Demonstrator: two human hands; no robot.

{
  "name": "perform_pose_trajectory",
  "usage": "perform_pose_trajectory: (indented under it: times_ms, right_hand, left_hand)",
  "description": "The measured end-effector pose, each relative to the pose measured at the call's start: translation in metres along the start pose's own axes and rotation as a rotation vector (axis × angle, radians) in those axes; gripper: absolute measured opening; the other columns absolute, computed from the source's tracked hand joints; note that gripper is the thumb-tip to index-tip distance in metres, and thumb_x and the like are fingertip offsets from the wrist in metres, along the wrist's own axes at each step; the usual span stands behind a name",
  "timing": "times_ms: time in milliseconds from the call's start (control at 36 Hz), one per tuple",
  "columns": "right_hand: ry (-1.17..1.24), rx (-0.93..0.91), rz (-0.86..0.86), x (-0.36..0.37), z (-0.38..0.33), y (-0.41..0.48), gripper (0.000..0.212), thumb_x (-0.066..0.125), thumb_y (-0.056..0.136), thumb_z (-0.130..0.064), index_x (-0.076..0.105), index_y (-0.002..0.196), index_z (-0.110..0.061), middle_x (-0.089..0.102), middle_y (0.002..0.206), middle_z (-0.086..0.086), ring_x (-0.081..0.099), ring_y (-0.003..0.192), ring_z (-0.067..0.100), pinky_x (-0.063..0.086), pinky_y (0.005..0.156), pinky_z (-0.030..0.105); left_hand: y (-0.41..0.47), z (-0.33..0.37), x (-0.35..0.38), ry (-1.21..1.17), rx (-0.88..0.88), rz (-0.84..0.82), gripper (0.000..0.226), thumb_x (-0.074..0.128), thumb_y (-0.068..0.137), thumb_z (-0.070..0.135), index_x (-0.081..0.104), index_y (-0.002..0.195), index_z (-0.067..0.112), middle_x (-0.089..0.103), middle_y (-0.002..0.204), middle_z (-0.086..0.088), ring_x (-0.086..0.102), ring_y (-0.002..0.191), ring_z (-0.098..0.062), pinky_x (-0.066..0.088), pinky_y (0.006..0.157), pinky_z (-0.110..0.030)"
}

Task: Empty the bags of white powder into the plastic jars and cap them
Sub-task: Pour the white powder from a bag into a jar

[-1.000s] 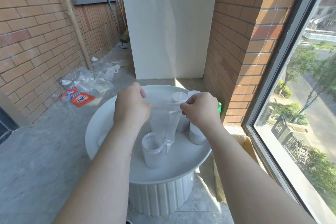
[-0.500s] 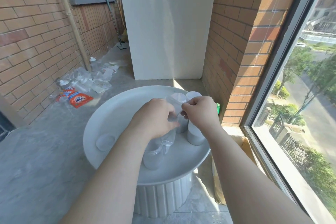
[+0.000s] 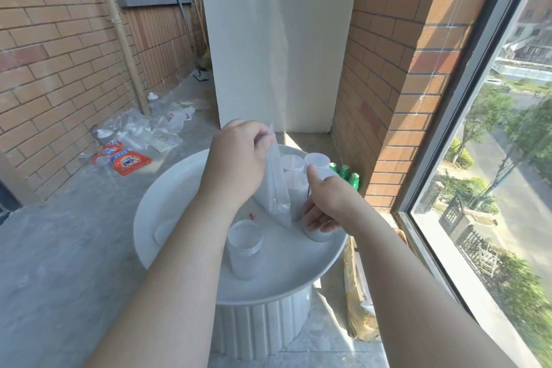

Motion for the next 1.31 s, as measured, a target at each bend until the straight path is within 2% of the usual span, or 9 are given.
perform_pose_trajectory:
  times_ms: [139, 417, 556, 639, 806, 1000, 1139, 1222, 1306]
  right_hand:
    - [0.149, 0.14, -0.127, 0.008, 0.006, -0.006, 0.096, 0.009, 0.098, -0.071, 0.068, 0.094, 0.005, 0.075, 0.078, 0.02, 0.074, 0.074, 0.034, 0.061, 0.068, 0.037]
    - [0.986, 0.372, -0.549, 0.045, 0.005, -0.008, 0.065, 0.043, 0.101, -0.061, 0.057, 0.116, 0.001, 0.07, 0.107, 0.021, 0.074, 0.074, 0.034, 0.061, 0.054, 0.041]
    - [1.08, 0.348, -0.419, 0.039, 0.009, -0.001, 0.07, 0.039, 0.094, -0.075, 0.064, 0.094, -0.01, 0.064, 0.075, 0.003, 0.057, 0.049, 0.014, 0.046, 0.041, 0.02]
    - [1.079, 0.328, -0.305, 0.036, 0.01, 0.003, 0.072, 0.037, 0.087, -0.083, 0.063, 0.102, -0.018, 0.06, 0.077, -0.002, 0.053, 0.047, 0.011, 0.041, 0.039, 0.018]
    - [1.068, 0.284, -0.172, 0.03, 0.009, 0.001, 0.069, 0.035, 0.09, -0.079, 0.063, 0.083, -0.017, 0.058, 0.063, -0.002, 0.05, 0.044, 0.011, 0.035, 0.041, 0.016]
    - [1.179, 0.228, -0.068, 0.027, 0.014, 0.009, 0.069, 0.04, 0.089, -0.079, 0.069, 0.117, -0.023, 0.07, 0.073, -0.003, 0.061, 0.052, 0.017, 0.043, 0.045, 0.022]
    - [1.198, 0.149, 0.02, 0.019, 0.017, 0.011, 0.069, 0.036, 0.091, -0.078, 0.064, 0.128, -0.027, 0.07, 0.084, -0.001, 0.063, 0.052, 0.02, 0.044, 0.045, 0.023]
    - [1.195, 0.12, 0.056, 0.015, 0.017, 0.009, 0.067, 0.034, 0.093, -0.076, 0.066, 0.122, -0.024, 0.07, 0.081, 0.001, 0.063, 0.054, 0.021, 0.045, 0.05, 0.024]
    - [1.178, 0.098, 0.075, 0.012, 0.016, 0.008, 0.066, 0.033, 0.095, -0.074, 0.068, 0.108, -0.021, 0.07, 0.073, 0.002, 0.062, 0.055, 0.022, 0.045, 0.054, 0.027]
  left_hand:
    - [0.0, 0.023, -0.011, -0.089, 0.12, 0.073, 0.011, 0.065, 0.092, 0.015, 0.075, 0.087, 0.015, 0.061, 0.079, 0.003, 0.052, 0.072, -0.01, 0.042, 0.068, -0.018]
    - [-0.005, 0.047, -0.014, -0.223, 0.184, 0.018, 0.009, 0.068, 0.09, 0.018, 0.076, 0.087, 0.018, 0.063, 0.077, 0.003, 0.056, 0.074, -0.013, 0.045, 0.068, -0.018]
    - [-0.007, 0.047, -0.021, -0.323, 0.168, -0.041, 0.008, 0.07, 0.09, 0.016, 0.075, 0.085, 0.017, 0.063, 0.077, 0.005, 0.057, 0.074, -0.011, 0.044, 0.066, -0.014]
    - [-0.007, 0.043, -0.024, -0.332, 0.167, -0.069, 0.007, 0.071, 0.089, 0.015, 0.076, 0.084, 0.017, 0.062, 0.076, 0.006, 0.056, 0.072, -0.01, 0.043, 0.066, -0.013]
    - [-0.008, 0.036, -0.026, -0.419, 0.178, -0.057, 0.009, 0.073, 0.087, 0.017, 0.075, 0.083, 0.024, 0.065, 0.078, -0.009, 0.057, 0.068, -0.019, 0.049, 0.064, -0.031]
    - [-0.01, 0.032, -0.029, -0.484, 0.15, -0.119, 0.008, 0.073, 0.088, 0.028, 0.075, 0.095, 0.026, 0.068, 0.104, 0.011, 0.06, 0.069, -0.018, 0.051, 0.069, -0.028]
    - [-0.007, 0.003, -0.024, -0.401, -0.183, 0.057, 0.007, 0.059, 0.093, 0.038, 0.065, 0.094, 0.034, 0.066, 0.098, 0.009, 0.062, 0.083, -0.009, 0.047, 0.074, -0.027]
    - [-0.014, -0.028, -0.008, 0.176, -0.322, -0.32, 0.018, 0.055, 0.093, 0.043, 0.059, 0.099, 0.026, 0.066, 0.103, 0.005, 0.061, 0.092, -0.018, 0.048, 0.076, -0.031]
    - [-0.035, -0.038, 0.009, 0.526, -0.376, -0.813, 0.066, 0.062, 0.078, 0.07, 0.056, 0.122, 0.021, 0.061, 0.124, 0.001, 0.056, 0.112, -0.025, 0.05, 0.094, -0.039]
Point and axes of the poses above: each hand's wrist, its own y-axis towards the middle knuckle, its own x-axis out of the palm, z = x × y, the point moved 2 cm from there along y, towards the middle knuckle
